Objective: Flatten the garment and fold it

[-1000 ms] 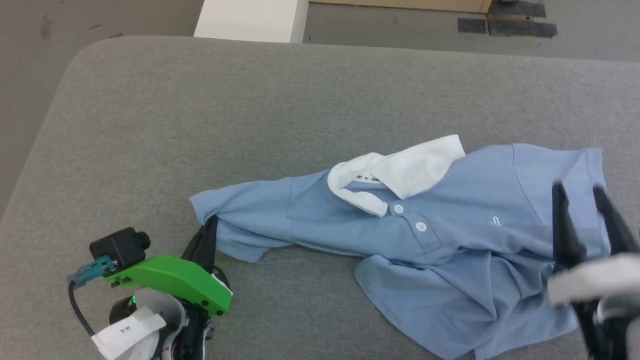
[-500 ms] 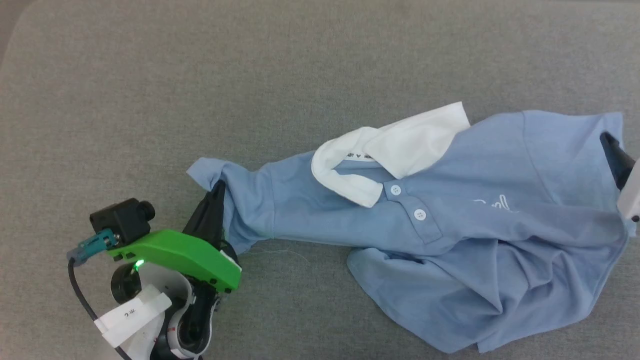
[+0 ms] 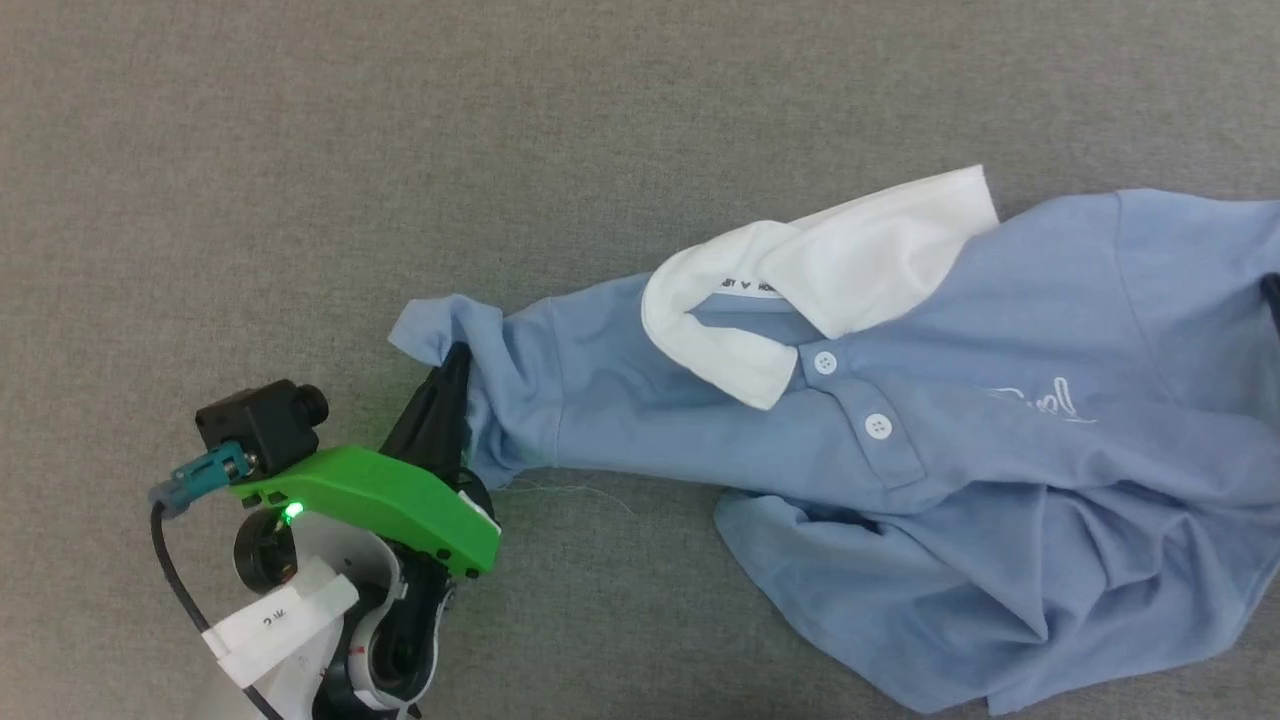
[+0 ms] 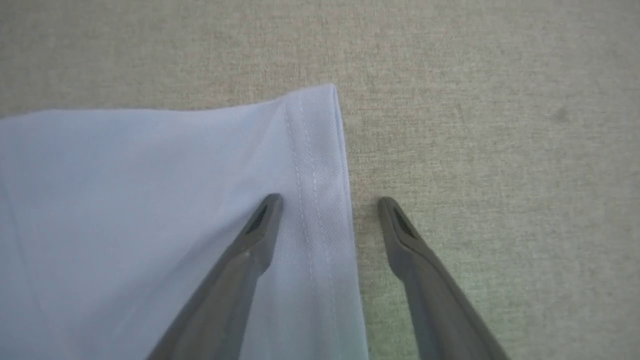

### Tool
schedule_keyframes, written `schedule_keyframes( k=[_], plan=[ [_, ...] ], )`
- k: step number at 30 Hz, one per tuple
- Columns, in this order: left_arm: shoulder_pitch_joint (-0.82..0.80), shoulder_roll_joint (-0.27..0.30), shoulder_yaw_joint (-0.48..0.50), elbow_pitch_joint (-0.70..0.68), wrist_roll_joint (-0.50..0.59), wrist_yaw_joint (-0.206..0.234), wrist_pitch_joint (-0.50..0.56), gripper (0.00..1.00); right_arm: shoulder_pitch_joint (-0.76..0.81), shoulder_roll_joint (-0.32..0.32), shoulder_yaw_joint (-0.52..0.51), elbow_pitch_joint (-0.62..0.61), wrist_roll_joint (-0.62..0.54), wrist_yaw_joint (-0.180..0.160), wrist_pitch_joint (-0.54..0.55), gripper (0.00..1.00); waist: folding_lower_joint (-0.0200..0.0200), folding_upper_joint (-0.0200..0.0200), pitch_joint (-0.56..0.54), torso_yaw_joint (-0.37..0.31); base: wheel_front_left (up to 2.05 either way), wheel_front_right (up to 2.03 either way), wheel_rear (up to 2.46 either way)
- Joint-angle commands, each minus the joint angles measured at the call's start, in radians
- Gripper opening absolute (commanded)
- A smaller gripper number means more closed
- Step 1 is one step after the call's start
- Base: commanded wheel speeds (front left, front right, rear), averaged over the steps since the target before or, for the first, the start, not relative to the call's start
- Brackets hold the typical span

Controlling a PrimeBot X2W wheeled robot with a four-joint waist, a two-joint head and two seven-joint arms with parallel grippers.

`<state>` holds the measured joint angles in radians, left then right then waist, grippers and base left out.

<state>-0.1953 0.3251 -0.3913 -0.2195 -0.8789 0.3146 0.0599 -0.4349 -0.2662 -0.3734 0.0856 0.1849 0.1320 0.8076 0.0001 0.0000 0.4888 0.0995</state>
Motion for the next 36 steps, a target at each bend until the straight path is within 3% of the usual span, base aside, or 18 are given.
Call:
schedule_keyframes(
  k=[1,2,3,4,10,18,27,36],
  plan=[
    [-0.016,0.000,0.001,-0.003,0.016,0.006,0.001,0.00,-0.009,0.011,0.007,0.030,-0.005,-0.001,0.000,1.00,-0.0001,0.0000,0.013,0.010,0.00,0.00,0.00],
    [-0.016,0.000,0.001,-0.003,0.016,0.007,0.001,0.00,-0.011,0.013,0.007,0.041,-0.001,-0.001,-0.001,0.98,-0.0001,0.0000,0.014,0.010,0.00,0.00,0.00],
    [-0.017,0.000,0.000,-0.003,0.016,0.007,0.002,0.00,-0.015,0.020,0.002,0.052,0.004,-0.001,0.002,0.37,-0.0001,0.0000,0.015,0.011,0.00,0.00,0.00],
    [-0.017,0.001,0.001,-0.002,0.016,0.008,0.002,0.00,-0.017,0.024,0.000,0.058,0.007,-0.001,0.007,0.00,-0.0001,0.0000,0.014,0.012,0.00,0.00,0.00],
    [-0.007,-0.002,0.021,0.020,-0.016,-0.011,-0.008,0.00,-0.020,0.028,0.007,0.021,0.042,-0.001,-0.031,0.00,-0.0001,0.0000,-0.063,0.001,0.00,0.00,0.00],
    [-0.062,0.002,0.030,0.081,0.008,-0.054,-0.058,0.00,-0.021,0.139,0.032,0.001,0.087,-0.001,-0.210,0.00,-0.0001,0.0000,-0.208,-0.019,0.00,0.00,0.00],
    [-0.372,0.034,-0.016,0.203,0.110,-0.112,-0.012,0.00,-0.141,0.165,0.176,0.014,0.126,-0.001,-0.340,0.00,-0.0001,0.0000,-0.365,-0.050,0.00,0.00,0.00],
    [-0.731,0.022,-0.054,0.446,0.189,-0.174,0.037,0.00,-0.401,0.167,0.282,0.149,0.097,-0.001,-0.392,0.00,-0.0001,0.0000,-0.453,-0.083,0.00,0.00,0.00]
  ],
)
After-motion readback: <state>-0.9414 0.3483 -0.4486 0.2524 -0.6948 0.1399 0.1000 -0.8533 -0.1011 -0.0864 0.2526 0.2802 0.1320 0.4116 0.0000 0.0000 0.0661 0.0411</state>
